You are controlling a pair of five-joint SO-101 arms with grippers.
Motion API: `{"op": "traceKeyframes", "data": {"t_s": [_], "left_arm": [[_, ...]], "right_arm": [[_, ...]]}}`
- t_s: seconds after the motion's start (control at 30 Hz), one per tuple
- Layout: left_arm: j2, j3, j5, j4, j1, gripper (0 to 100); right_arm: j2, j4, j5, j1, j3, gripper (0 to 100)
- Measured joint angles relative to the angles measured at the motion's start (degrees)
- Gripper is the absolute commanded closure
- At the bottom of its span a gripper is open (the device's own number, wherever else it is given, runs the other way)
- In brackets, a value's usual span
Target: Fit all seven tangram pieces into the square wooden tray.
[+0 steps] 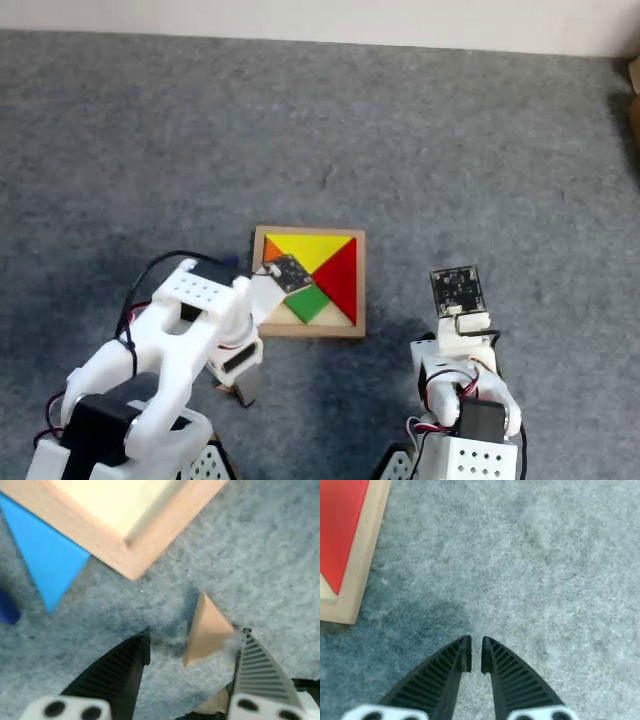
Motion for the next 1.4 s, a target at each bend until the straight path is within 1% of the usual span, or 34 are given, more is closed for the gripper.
{"op": "traceKeyframes", "data": {"t_s": [0.13, 0.47, 0.6, 0.83, 1.0, 1.1, 1.3, 1.4], "left_arm": [[0.0, 0.1, 0.0, -0.5, -0.1, 86], [-0.3, 0.5, -0.1, -1.0, 0.4, 95], [-0.3, -0.2, -0.1, -0.8, 0.4, 96], [-0.3, -9.4, 0.5, 5.6, 0.4, 97], [-0.2, -17.8, 6.1, 8.9, 0.4, 97], [-0.2, -22.2, 12.5, 9.2, 0.4, 97], [-0.2, -26.9, 22.6, 9.8, 0.4, 96], [-0.2, -27.9, 26.3, 9.8, 0.4, 96]], "right_arm": [[0.0, 0.0, 0.0, 0.0, 0.0, 95.0], [0.0, 0.0, 0.0, 0.0, 0.0, 95.0], [0.0, 0.0, 0.0, 0.0, 0.0, 95.0], [0.0, 0.0, 0.0, 0.0, 0.0, 95.0], [0.0, 0.0, 0.0, 0.0, 0.0, 95.0], [0.0, 0.0, 0.0, 0.0, 0.0, 95.0], [0.0, 0.0, 0.0, 0.0, 0.0, 95.0], [0.0, 0.0, 0.0, 0.0, 0.0, 95.0]]}}
